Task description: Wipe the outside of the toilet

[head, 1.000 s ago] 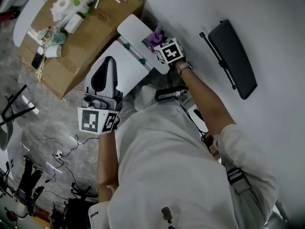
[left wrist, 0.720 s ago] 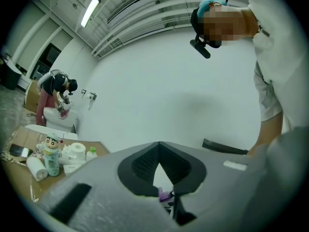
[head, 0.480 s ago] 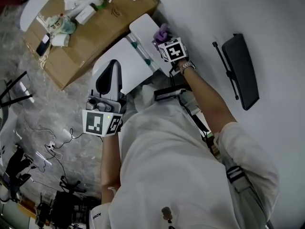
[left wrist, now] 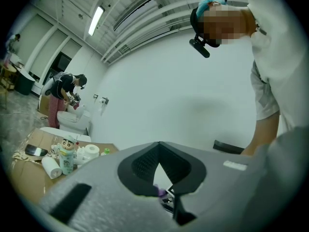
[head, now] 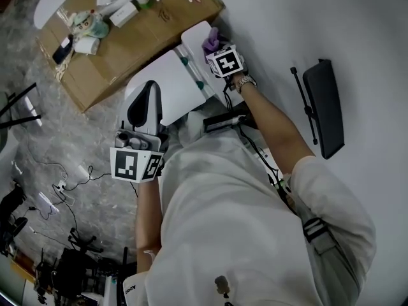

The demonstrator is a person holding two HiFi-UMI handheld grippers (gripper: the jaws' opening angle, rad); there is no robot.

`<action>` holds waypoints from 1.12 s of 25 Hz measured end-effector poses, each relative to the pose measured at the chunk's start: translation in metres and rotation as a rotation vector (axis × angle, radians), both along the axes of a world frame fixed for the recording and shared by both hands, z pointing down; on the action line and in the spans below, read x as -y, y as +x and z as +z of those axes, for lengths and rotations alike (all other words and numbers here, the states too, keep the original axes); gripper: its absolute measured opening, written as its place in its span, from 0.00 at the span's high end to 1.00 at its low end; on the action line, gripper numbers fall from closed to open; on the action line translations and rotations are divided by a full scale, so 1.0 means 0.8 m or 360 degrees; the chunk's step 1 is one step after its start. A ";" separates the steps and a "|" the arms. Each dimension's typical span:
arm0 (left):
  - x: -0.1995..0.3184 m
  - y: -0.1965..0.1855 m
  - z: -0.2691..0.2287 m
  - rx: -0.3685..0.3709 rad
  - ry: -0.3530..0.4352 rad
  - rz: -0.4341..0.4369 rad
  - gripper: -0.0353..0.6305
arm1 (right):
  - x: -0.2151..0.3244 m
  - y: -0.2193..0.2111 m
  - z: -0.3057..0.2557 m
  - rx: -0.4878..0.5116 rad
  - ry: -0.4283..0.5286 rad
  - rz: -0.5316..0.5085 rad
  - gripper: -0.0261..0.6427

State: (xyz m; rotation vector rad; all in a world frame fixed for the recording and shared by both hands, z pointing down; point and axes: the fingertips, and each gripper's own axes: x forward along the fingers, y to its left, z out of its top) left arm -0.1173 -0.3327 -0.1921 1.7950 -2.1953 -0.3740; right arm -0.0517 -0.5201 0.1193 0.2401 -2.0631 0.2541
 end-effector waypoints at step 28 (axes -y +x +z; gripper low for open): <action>-0.017 -0.014 0.013 -0.0018 -0.0060 -0.0118 0.94 | 0.029 -0.100 0.007 0.0120 -0.0185 0.0046 0.76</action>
